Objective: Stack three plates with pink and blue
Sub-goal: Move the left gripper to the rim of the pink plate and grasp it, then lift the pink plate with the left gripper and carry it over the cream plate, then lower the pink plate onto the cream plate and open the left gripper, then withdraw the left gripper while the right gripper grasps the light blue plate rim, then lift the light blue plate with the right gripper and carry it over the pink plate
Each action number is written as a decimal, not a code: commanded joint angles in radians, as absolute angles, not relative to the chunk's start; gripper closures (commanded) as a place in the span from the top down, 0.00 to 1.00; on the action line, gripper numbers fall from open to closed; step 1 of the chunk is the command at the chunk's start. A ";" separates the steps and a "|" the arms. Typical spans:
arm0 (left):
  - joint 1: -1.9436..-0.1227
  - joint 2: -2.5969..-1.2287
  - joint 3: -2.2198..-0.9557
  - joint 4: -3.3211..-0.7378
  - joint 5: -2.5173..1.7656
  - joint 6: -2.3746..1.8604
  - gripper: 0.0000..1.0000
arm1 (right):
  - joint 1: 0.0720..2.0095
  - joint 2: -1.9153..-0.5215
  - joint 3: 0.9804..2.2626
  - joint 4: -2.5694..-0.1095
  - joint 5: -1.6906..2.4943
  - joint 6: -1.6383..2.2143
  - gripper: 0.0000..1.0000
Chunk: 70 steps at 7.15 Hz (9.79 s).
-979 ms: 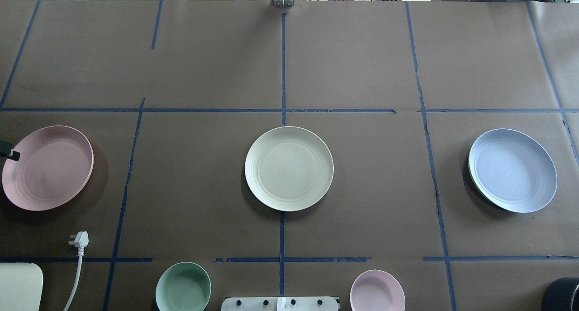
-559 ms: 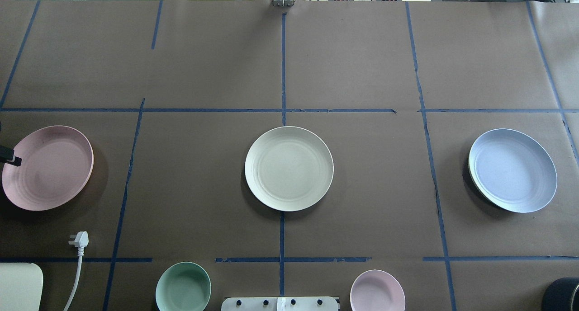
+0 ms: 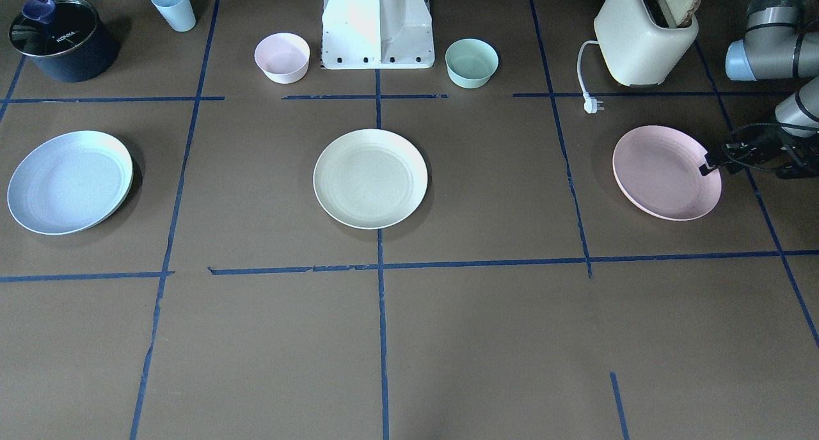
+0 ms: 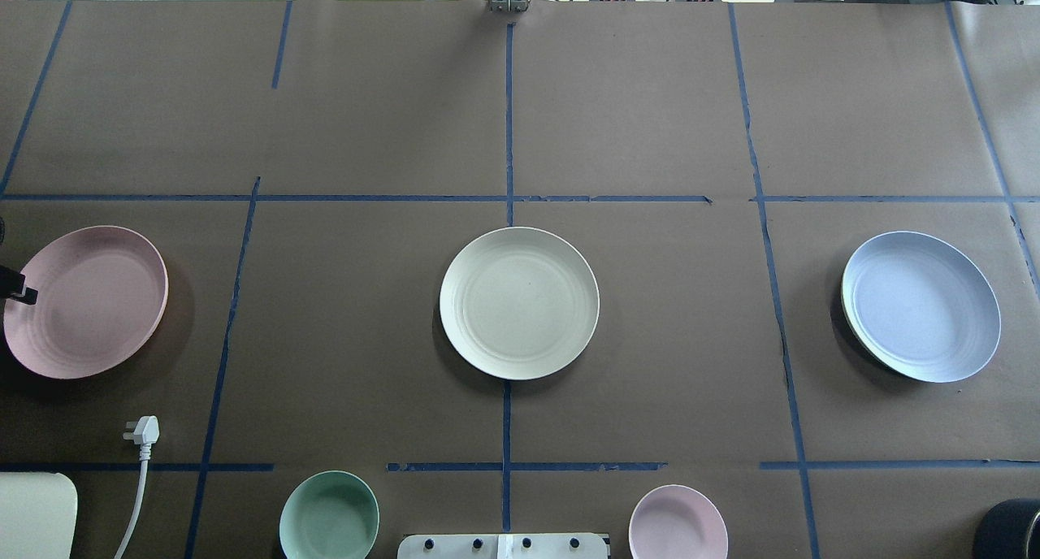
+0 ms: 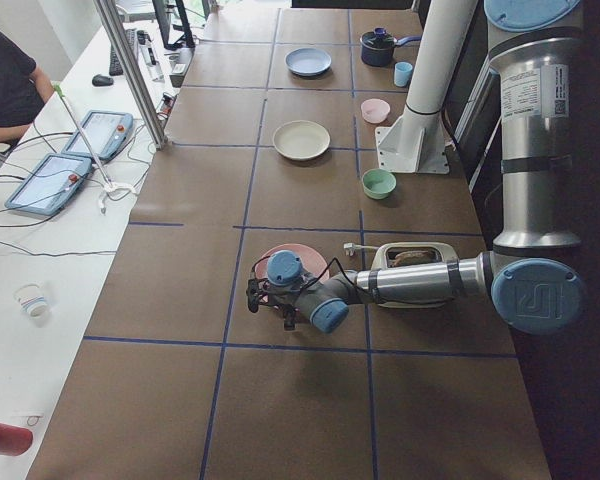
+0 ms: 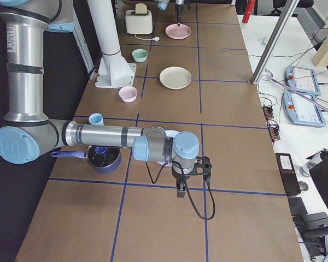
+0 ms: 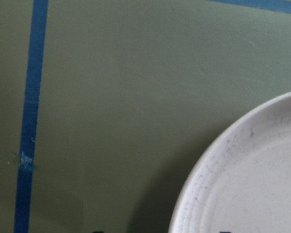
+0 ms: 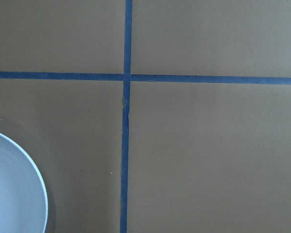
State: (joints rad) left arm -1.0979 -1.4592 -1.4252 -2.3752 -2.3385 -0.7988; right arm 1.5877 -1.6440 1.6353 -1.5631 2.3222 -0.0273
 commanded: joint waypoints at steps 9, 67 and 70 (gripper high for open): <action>-1.261 -1.512 -1.465 -2.307 -2.605 -0.811 0.00 | 1.588 -1.631 1.638 -1.518 2.321 -0.021 1.00; -1.043 -1.517 -2.185 -1.580 -2.188 -0.729 1.00 | 1.126 -1.466 1.715 -0.704 2.470 1.360 0.00; -1.329 -1.520 -1.958 -1.519 -2.330 -0.262 1.00 | 0.923 -1.343 1.718 -0.753 2.282 1.465 0.00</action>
